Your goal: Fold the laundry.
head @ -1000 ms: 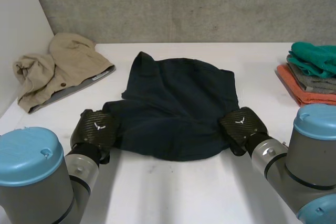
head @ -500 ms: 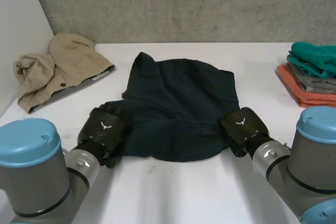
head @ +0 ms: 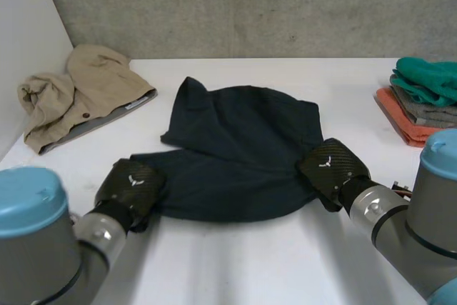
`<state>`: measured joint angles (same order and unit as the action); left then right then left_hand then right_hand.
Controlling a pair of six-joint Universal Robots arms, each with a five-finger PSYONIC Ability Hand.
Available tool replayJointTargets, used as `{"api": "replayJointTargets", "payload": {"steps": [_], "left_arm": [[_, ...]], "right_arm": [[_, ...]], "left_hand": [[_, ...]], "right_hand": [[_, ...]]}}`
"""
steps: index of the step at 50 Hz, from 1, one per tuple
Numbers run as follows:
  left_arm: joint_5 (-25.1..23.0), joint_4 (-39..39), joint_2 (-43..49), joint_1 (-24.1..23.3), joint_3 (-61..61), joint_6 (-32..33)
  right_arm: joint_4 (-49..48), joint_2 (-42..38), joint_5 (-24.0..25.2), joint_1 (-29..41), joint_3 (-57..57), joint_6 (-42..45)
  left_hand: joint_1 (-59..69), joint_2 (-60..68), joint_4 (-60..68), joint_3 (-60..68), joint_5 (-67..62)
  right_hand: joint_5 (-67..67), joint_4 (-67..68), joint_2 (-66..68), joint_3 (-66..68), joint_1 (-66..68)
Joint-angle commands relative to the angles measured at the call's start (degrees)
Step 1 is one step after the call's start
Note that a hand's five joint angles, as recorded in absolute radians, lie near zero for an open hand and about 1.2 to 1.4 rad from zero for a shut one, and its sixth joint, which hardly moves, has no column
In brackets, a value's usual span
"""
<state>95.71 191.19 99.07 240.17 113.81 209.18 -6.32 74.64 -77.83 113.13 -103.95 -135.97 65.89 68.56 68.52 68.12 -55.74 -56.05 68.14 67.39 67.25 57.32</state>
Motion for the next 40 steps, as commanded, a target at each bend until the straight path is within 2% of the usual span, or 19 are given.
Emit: {"api": "replayJointTargets", "payload": {"steps": [1, 4, 10, 14, 17, 19, 22, 29, 33, 34, 35, 37, 38, 40], "left_arm": [[2.99, -7.57, -7.92, -2.16, 4.84, 0.09], [3.96, -11.44, -10.82, -4.71, 4.14, 0.0], [4.23, -13.39, -16.27, -6.91, 1.15, 0.0], [3.96, -13.12, -13.75, -6.82, 0.36, 0.17], [4.05, -12.69, -8.21, -6.73, -1.04, 0.09], [4.23, -11.11, -1.45, -6.38, -4.46, 0.09], [4.23, -8.12, 2.7, -5.86, -8.25, 0.09], [4.84, 4.62, 12.54, -3.13, -24.58, 2.36], [4.93, 13.84, 14.92, -2.43, -36.27, 8.25], [4.93, 16.3, 15.27, -2.17, -38.38, 9.83], [4.76, 21.63, 15.8, -1.56, -42.23, 13.06], [4.67, 27.37, 15.89, -0.59, -45.16, 16.07], [4.84, 30.18, 15.71, -0.15, -46.21, 17.48], [5.28, 37.22, 15.71, 0.74, -48.33, 20.03]], "right_arm": [[20.71, 4.37, -0.48, -0.01, 3.57, 3.52], [27.84, 6.31, 0.04, -0.01, 5.07, 3.43], [30.04, 12.72, -1.45, 0.08, 5.6, 3.69], [30.23, 14.66, -1.1, 0.08, 5.16, 3.43], [29.7, 13.09, -1.54, 0.25, 5.33, 4.04], [29.61, 7.66, -1.63, 0.26, 6.73, 4.3], [28.56, -0.07, -1.89, 0.25, 10.93, 4.39], [23.55, -8.27, -5.57, 0.87, 26.4, 3.43], [13.81, -10.12, -7.07, 1.39, 38.18, 3.34], [8.04, -10.47, -7.16, 1.66, 42.21, 3.25], [4.68, -10.48, -7.16, 1.75, 43.73, 3.08], [-2.52, -10.39, -7.25, 1.83, 46.02, 2.9], [-9.35, -10.21, -7.34, 1.84, 47.25, 2.55], [-15.1, -10.13, -7.51, 1.84, 47.96, 2.11]], "left_hand": [[14.11, 11.44, 11.48, 11.88, -14.26], [14.11, 11.44, 11.48, 11.88, -14.26], [14.11, 11.44, 11.48, 11.88, -14.26], [14.11, 11.44, 11.48, 11.88, -14.26], [14.11, 11.44, 11.48, 11.88, -14.26], [14.11, 11.44, 11.48, 11.88, -14.26], [14.11, 11.44, 11.48, 11.88, -14.26], [14.11, 11.44, 11.48, 11.88, -14.26], [14.11, 11.44, 11.48, 11.88, -14.26], [14.11, 11.44, 11.48, 11.88, -14.26], [14.11, 11.44, 11.48, 11.88, -14.26], [14.11, 11.44, 11.48, 11.88, -14.26], [14.11, 11.44, 11.48, 11.88, -14.26], [14.11, 11.44, 11.48, 11.88, -14.26]], "right_hand": [[-13.95, 11.86, 12.61, 12.75, 22.68], [-13.95, 11.86, 12.61, 12.75, 22.68], [-13.95, 11.86, 12.61, 12.75, 22.68], [-13.95, 11.86, 12.61, 12.75, 22.68], [-13.95, 11.86, 12.61, 12.75, 22.68], [-13.95, 11.86, 12.61, 12.75, 22.68], [-13.95, 11.86, 12.61, 12.75, 22.68], [-13.95, 11.86, 12.61, 12.75, 22.68], [-13.95, 11.86, 12.61, 12.75, 22.68], [-13.95, 11.86, 12.61, 12.75, 22.68], [-13.95, 11.86, 12.61, 12.75, 22.68], [-13.95, 11.86, 12.61, 12.75, 22.68], [-13.95, 11.86, 12.61, 12.75, 22.68], [-13.95, 11.86, 12.61, 12.75, 22.68]]}}
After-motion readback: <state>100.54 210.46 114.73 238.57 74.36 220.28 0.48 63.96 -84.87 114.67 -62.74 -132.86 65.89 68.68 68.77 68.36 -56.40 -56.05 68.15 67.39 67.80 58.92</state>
